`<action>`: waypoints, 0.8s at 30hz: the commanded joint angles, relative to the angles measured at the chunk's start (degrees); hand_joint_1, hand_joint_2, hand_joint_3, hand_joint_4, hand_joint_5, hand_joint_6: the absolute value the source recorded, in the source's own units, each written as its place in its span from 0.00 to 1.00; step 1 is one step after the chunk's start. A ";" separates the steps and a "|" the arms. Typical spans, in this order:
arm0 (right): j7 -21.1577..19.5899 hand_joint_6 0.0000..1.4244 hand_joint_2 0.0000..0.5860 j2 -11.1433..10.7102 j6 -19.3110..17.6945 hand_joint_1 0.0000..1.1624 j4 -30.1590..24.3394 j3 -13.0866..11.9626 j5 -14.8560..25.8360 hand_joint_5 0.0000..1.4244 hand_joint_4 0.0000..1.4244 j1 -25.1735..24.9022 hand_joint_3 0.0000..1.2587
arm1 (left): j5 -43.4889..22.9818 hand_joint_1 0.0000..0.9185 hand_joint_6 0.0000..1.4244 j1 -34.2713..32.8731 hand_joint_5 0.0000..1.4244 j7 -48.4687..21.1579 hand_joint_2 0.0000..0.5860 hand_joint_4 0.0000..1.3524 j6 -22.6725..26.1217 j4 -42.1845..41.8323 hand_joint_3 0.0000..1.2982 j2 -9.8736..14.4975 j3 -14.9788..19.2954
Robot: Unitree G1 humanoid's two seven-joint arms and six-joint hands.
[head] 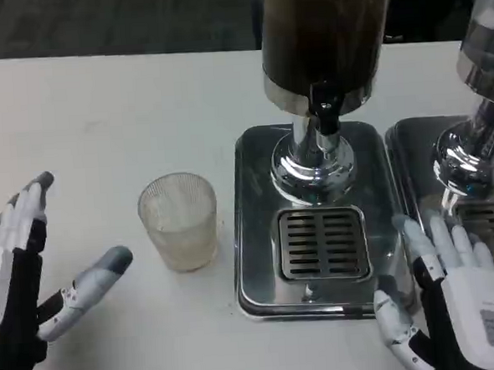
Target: Grasp the cup under the faucet to collect the drink, then remove the cup.
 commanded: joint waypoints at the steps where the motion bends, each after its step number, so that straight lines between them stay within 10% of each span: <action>1: 0.59 0.00 0.88 0.27 0.49 0.00 -1.61 -0.10 -0.37 0.00 0.00 0.82 0.08 | -4.52 0.00 0.00 -5.33 0.00 -2.60 0.00 0.00 -4.06 8.58 0.00 0.00 -0.55; 24: 1.89 0.00 0.88 1.35 1.59 0.00 -3.90 0.65 -0.70 0.00 0.00 2.99 0.08 | -2.46 0.08 0.00 -22.65 0.00 -3.79 0.00 0.00 -12.46 31.65 0.00 1.37 -9.05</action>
